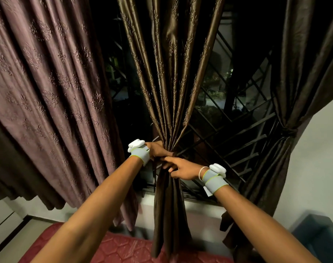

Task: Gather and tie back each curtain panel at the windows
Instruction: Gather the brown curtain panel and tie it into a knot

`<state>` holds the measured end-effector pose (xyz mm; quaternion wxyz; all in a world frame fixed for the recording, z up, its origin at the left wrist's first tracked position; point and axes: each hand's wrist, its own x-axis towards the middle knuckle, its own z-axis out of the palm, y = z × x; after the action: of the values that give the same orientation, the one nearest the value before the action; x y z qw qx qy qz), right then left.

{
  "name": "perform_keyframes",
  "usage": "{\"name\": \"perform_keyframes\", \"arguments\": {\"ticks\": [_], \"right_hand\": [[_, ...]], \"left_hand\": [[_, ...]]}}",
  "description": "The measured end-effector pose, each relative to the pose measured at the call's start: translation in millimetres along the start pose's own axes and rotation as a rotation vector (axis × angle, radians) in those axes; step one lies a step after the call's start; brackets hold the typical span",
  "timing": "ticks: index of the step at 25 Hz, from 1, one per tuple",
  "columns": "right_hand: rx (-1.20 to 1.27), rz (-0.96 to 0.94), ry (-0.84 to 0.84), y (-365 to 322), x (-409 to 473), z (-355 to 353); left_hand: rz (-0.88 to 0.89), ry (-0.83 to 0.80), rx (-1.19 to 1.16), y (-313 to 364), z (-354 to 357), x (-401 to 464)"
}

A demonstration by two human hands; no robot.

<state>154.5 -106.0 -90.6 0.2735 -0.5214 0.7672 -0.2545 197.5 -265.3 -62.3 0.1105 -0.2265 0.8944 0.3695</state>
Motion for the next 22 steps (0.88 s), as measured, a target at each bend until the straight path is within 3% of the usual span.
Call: {"name": "perform_keyframes", "arguments": {"ticks": [2, 5, 7, 10, 13, 17, 22], "right_hand": [[0.077, 0.019, 0.035, 5.5, -0.5, -7.6], [0.165, 0.101, 0.352, 16.5, 1.1, -26.9], [0.253, 0.151, 0.454, 14.6, 3.9, -33.9], [0.341, 0.211, 0.446, -5.1, 17.5, -24.5], [0.206, 0.29, 0.558, -15.9, 31.3, -12.5], [0.17, 0.272, 0.562, -14.4, 42.0, -9.6], [0.219, 0.265, 0.544, -6.9, 47.9, -11.2]], "left_hand": [[0.02, 0.021, -0.008, -3.9, -2.1, -2.7], [0.032, -0.055, -0.087, -12.6, -0.9, -3.1], [0.06, -0.093, -0.081, -13.8, 0.8, -7.1], [0.14, -0.116, 0.008, -13.6, -1.5, -17.2], [0.185, -0.098, -0.001, -20.2, -3.2, -25.9], [0.158, 0.04, -0.057, -40.9, -14.1, -33.5], [0.13, 0.268, 0.321, -56.3, -33.3, -29.6]]}}
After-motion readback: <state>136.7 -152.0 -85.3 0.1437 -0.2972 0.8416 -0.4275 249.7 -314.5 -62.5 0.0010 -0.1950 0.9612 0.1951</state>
